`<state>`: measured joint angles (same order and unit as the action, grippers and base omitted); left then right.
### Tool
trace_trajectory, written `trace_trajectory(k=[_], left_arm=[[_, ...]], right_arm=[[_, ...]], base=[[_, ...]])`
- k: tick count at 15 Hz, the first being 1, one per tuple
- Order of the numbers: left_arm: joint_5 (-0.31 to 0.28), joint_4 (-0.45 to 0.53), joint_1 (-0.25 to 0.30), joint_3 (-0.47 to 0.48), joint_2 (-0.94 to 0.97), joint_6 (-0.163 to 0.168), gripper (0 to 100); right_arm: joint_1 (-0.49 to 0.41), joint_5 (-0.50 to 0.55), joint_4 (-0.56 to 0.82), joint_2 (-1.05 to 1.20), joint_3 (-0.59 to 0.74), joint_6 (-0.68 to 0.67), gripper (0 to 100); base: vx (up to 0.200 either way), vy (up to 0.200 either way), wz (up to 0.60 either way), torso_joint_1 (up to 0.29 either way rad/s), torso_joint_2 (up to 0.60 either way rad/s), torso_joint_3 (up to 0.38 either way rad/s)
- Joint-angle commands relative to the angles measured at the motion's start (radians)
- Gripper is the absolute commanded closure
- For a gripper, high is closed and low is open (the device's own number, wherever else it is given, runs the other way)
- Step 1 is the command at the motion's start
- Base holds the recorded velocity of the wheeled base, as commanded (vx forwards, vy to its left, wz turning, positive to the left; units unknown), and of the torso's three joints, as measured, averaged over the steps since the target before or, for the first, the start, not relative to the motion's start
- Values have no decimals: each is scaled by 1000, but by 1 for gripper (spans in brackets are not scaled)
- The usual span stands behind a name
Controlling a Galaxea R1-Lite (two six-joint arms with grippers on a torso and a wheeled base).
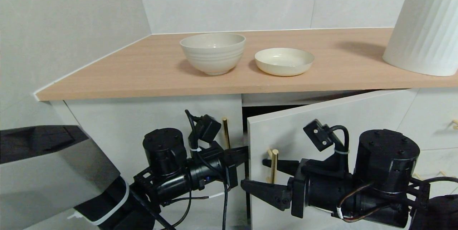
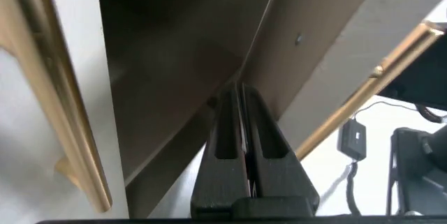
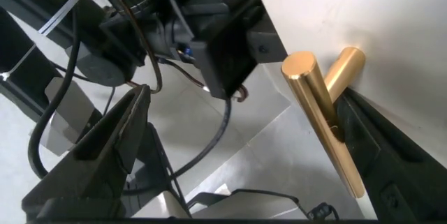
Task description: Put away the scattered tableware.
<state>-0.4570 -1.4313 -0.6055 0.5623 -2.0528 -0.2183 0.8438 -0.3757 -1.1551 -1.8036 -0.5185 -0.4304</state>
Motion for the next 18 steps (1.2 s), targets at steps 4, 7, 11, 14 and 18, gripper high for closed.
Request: trace_trajectory(k=[4, 7, 11, 14, 18], left_arm=[[11, -6, -40, 27, -15, 0, 100], [12, -21, -62, 27, -10, -1, 100], [12, -21, -69, 27, -6, -1, 100], [14, -21, -77, 25, -1, -1, 100], [14, -20, -83, 34, 3, -1, 100]], right_arm=[[0, 11, -26, -28, 29, 15, 0], [-2, 112, -26, -34, 34, 76, 0], [-17, 153, -26, -33, 37, 82, 0], [-81, 163, -26, -20, 74, 96, 0], [-135, 156, -71, 69, 95, 104, 0]], base=[[0, 0, 0, 0, 0, 0], [0, 0, 0, 0, 0, 0], [0, 0, 0, 0, 0, 0], [0, 0, 0, 0, 0, 0], [0, 0, 0, 0, 0, 0]])
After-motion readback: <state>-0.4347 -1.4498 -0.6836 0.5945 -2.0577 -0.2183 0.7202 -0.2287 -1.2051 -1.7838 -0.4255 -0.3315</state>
